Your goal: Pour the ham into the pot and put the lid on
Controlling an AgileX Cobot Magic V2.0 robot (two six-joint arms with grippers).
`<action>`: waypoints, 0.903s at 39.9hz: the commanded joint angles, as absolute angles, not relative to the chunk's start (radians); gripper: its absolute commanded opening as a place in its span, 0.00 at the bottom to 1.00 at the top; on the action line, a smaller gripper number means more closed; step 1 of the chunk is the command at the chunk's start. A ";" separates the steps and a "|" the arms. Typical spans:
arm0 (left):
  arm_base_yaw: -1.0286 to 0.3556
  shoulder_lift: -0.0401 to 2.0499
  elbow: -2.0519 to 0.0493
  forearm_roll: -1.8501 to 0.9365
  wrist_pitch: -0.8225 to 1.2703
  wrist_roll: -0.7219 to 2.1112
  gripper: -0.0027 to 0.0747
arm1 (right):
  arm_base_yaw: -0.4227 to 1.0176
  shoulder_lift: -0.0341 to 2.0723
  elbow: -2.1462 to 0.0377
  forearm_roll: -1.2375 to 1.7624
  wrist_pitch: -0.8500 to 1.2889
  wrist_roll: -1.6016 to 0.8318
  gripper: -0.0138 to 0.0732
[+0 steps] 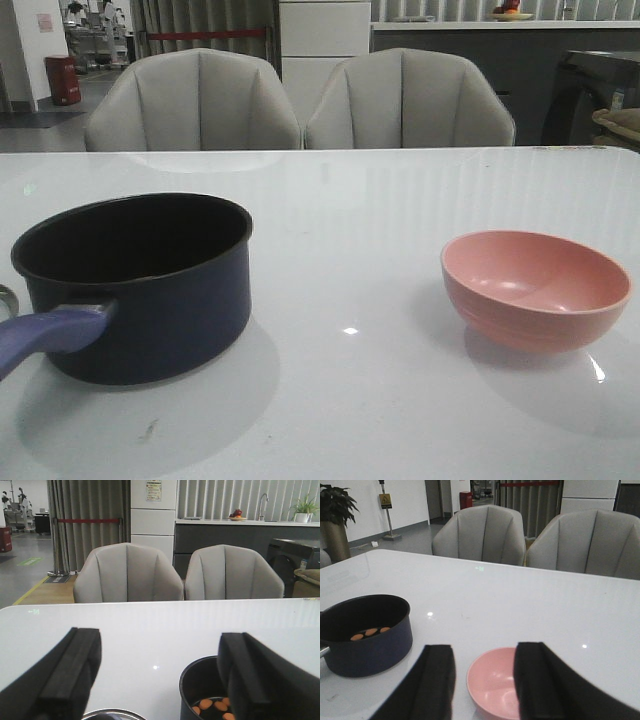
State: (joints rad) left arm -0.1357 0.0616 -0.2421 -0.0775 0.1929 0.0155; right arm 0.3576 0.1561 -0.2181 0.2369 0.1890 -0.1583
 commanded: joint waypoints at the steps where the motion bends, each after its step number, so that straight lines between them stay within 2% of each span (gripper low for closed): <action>1: -0.141 0.087 -0.268 -0.087 0.123 0.014 0.71 | 0.356 0.165 -0.238 0.240 0.116 -0.168 0.38; 2: -0.141 0.090 -0.271 -0.087 0.126 0.014 0.71 | 0.356 0.165 -0.238 0.240 0.116 -0.168 0.29; 6: -0.141 0.120 -0.298 -0.087 0.177 0.014 0.71 | 0.356 0.165 -0.238 0.240 0.102 -0.168 0.35; 22: -0.141 0.426 -0.507 -0.068 0.464 -0.040 0.72 | 0.356 0.165 -0.238 0.240 0.084 -0.168 0.35; 29: -0.141 0.591 -0.587 -0.052 0.553 -0.077 0.87 | 0.357 0.165 -0.238 0.240 0.084 -0.168 0.35; 36: -0.104 0.728 -0.651 -0.042 0.595 -0.101 0.88 | 0.360 0.165 -0.238 0.240 0.085 -0.168 0.35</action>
